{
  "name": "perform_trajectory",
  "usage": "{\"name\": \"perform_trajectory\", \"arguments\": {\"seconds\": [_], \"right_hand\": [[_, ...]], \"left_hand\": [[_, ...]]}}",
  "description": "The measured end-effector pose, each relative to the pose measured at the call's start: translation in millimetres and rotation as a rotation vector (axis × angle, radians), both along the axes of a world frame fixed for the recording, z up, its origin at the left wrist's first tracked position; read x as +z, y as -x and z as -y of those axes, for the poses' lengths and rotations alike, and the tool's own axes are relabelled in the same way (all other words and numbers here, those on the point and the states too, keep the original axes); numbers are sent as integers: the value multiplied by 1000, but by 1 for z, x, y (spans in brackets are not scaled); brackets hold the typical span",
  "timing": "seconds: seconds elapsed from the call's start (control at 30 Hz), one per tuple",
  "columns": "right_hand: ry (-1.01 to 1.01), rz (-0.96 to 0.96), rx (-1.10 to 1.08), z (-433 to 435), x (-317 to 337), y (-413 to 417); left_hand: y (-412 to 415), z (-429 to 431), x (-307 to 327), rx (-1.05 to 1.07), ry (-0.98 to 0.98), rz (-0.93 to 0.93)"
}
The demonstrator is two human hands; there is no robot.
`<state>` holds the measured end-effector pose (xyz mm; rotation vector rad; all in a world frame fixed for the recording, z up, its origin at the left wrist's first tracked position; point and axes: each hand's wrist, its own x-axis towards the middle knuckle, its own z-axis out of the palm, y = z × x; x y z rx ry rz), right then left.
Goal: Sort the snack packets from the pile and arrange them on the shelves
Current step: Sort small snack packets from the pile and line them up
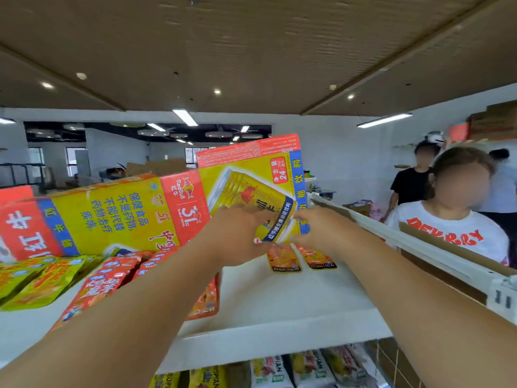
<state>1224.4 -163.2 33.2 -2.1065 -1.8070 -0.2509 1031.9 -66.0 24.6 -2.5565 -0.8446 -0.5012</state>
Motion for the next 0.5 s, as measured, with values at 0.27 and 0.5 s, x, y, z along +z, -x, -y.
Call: {"name": "perform_trajectory", "arguments": {"seconds": [0.27, 0.5], "right_hand": [[-50, 36, 115, -2, 36, 138], [-85, 35, 328, -25, 55, 307]], "left_hand": [[162, 14, 21, 147, -22, 87], [353, 31, 31, 343, 53, 293]]}}
